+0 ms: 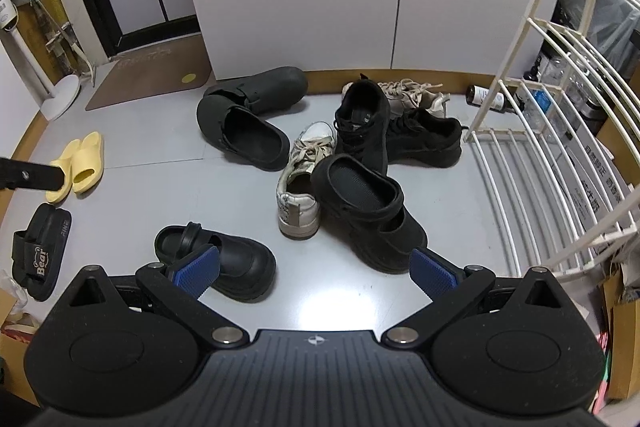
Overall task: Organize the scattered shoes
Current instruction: 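Close the left tool on the heel of the black strap clog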
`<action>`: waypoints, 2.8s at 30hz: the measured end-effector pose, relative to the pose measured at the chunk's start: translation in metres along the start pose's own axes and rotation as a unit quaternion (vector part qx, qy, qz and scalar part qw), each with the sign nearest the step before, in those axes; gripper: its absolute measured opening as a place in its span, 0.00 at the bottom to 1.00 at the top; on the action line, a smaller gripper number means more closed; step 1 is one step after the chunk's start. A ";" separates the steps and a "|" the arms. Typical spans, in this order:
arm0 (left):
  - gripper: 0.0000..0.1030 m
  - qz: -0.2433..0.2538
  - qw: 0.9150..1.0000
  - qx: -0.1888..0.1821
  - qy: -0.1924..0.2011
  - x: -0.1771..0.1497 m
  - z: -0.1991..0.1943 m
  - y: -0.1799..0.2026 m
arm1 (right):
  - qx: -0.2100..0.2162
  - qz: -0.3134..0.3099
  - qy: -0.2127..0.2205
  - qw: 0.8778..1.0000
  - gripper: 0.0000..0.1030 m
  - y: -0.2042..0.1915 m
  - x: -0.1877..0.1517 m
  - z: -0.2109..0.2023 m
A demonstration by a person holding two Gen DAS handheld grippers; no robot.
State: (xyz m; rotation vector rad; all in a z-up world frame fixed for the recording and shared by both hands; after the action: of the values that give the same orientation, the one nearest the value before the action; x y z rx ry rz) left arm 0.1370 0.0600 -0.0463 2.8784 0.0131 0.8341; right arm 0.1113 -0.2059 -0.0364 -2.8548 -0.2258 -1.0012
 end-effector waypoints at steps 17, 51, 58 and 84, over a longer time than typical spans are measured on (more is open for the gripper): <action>0.91 0.032 0.994 0.036 -0.094 -0.024 0.087 -0.031 | -0.005 -0.112 0.012 0.994 1.00 0.004 0.015 0.025; 0.91 -0.019 0.994 0.052 -0.095 -0.048 0.213 -0.043 | 0.087 0.023 -0.083 0.993 0.95 0.060 -0.036 0.166; 0.84 -0.056 0.997 0.045 -0.025 -0.062 0.192 -0.061 | 0.066 0.029 -0.044 0.996 0.95 0.084 -0.060 0.158; 0.69 0.020 0.997 0.071 -0.025 -0.107 0.254 -0.045 | 0.045 0.025 -0.113 0.992 0.94 0.095 -0.144 0.194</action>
State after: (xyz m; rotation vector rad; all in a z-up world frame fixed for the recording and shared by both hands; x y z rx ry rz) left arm 0.1831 0.0646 -0.3216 3.0415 0.0088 0.7972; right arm 0.1351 -0.2851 -0.2824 -2.8712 -0.2122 -0.6413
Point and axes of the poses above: each gripper's, at about its wrist camera, not at the fingertips, and z roughly the way its jaws point, y to its right, x to its top, the point moved 7 cm from there along z, roughly the way its jaws point, and after that the axes turned 4 degrees about y, right-handed, at the moved point
